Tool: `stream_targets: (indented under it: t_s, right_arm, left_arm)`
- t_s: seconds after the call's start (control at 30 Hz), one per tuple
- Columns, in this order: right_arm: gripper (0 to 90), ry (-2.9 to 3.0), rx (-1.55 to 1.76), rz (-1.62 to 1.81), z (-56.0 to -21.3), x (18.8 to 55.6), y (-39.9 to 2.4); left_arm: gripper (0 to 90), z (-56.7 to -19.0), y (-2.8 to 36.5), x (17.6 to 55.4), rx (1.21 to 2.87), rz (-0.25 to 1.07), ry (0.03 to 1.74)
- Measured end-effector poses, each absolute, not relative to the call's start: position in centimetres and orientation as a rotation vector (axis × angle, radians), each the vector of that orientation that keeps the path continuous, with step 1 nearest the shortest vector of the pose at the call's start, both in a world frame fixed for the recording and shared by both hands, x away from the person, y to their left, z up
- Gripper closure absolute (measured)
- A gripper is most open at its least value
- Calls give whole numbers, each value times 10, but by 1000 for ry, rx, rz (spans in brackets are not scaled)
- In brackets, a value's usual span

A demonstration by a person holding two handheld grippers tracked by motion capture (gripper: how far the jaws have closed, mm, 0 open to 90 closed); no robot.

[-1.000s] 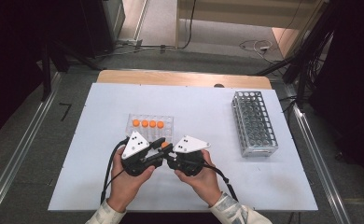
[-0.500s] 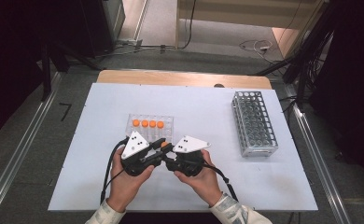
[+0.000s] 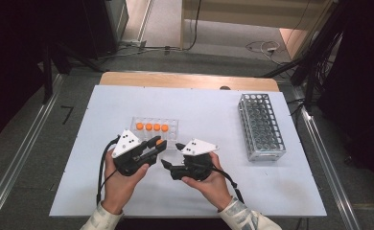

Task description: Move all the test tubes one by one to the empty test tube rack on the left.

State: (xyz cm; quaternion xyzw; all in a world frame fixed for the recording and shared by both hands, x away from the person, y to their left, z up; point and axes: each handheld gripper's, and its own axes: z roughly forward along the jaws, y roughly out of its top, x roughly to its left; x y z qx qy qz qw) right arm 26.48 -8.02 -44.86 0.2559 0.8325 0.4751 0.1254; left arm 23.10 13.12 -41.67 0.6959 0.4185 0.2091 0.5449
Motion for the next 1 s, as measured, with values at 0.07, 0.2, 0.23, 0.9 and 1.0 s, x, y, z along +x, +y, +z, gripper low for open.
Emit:
stream_targets:
  t_s: [0.07,0.2,0.23,0.9,1.0]
  right_arm:
    - [265,2424,757,1381,-449,265,-82]
    - [265,2421,765,1381,-448,266,-85]
    - [263,2419,766,1383,-448,266,-85]
    - [262,2406,808,1362,-450,272,-96]
    - [262,2403,813,1359,-450,273,-97]
  left_arm:
    - [697,-414,137,232,1638,504,1008]
    - [697,-411,147,233,1612,516,1032]
    - [697,-410,150,233,1610,520,1036]
    - [697,-400,179,239,1551,561,1098]
    - [697,-398,183,239,1543,570,1102]
